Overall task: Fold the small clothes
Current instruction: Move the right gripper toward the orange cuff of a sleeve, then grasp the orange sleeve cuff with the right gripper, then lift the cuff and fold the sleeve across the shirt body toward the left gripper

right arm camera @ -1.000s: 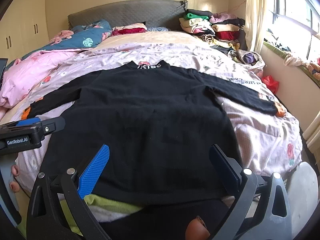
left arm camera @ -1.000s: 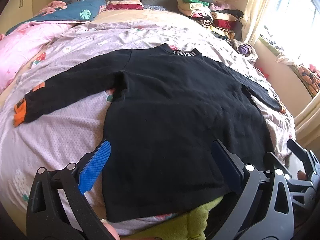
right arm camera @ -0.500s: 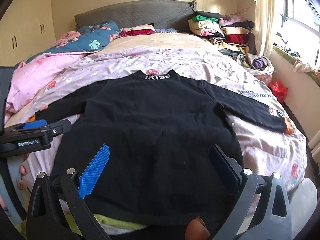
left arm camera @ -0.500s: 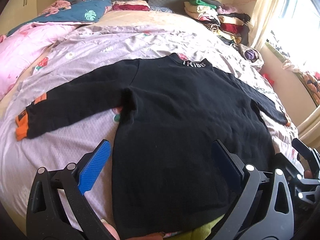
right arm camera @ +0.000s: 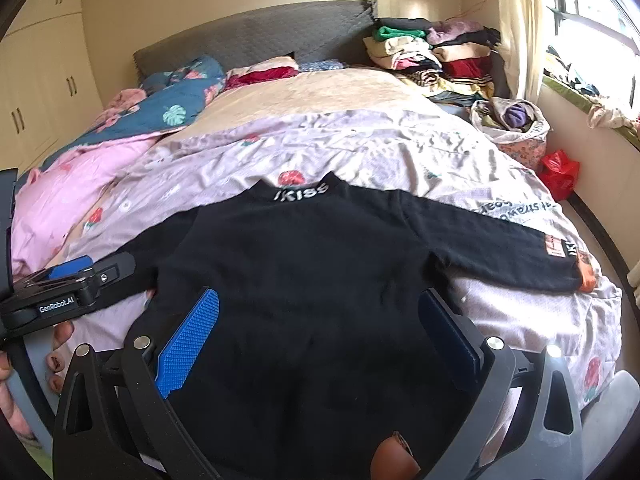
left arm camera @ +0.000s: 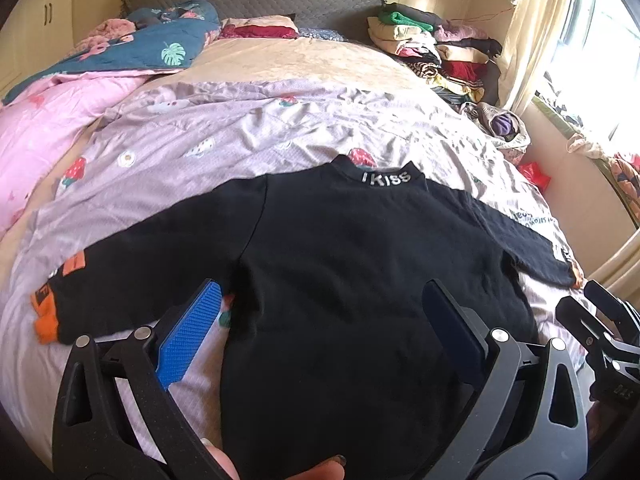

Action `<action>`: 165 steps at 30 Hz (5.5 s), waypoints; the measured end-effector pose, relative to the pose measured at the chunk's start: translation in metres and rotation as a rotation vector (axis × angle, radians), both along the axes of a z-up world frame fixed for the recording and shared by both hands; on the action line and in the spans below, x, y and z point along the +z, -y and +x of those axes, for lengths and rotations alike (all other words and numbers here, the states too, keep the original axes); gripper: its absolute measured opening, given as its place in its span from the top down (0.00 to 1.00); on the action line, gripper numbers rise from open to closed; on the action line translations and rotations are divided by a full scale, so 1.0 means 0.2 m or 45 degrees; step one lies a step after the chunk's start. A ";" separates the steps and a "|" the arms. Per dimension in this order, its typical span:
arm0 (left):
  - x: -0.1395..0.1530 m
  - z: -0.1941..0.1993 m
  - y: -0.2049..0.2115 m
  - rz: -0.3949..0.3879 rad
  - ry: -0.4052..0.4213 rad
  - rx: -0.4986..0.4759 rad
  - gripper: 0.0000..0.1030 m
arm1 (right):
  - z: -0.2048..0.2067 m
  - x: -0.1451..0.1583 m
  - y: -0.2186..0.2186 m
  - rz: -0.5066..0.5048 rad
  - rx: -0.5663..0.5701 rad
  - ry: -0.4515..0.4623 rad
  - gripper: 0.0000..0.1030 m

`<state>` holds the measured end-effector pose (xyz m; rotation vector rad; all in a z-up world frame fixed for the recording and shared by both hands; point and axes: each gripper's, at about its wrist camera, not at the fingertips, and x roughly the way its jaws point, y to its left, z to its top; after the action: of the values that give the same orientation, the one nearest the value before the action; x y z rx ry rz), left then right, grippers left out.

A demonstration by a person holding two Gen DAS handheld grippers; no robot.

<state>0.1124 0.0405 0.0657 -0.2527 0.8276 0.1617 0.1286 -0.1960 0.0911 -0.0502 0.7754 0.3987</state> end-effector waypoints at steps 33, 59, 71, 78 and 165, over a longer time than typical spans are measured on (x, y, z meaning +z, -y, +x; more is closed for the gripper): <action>-0.10 0.56 0.21 -0.113 -0.013 -0.111 0.08 | 0.49 -0.06 0.29 0.125 -0.278 -0.001 0.04; -0.39 0.84 0.68 -0.014 -0.155 -0.272 0.08 | 0.70 -0.39 1.01 0.182 -0.720 -0.082 0.04; -0.50 0.96 0.88 0.031 -0.194 -0.325 0.08 | 0.83 -0.64 1.33 0.237 -0.868 -0.268 0.04; -0.55 1.02 0.92 0.037 -0.220 -0.332 0.08 | 0.87 -0.76 1.53 0.336 -0.967 -0.339 0.04; -0.64 0.61 0.10 -0.963 -0.166 -0.114 0.08 | 0.46 -0.44 0.06 0.259 0.492 -0.116 0.43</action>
<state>0.2353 0.0195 -0.0625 -0.9209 1.0034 -0.2319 0.2203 -0.2085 0.0030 0.0093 0.8118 0.8501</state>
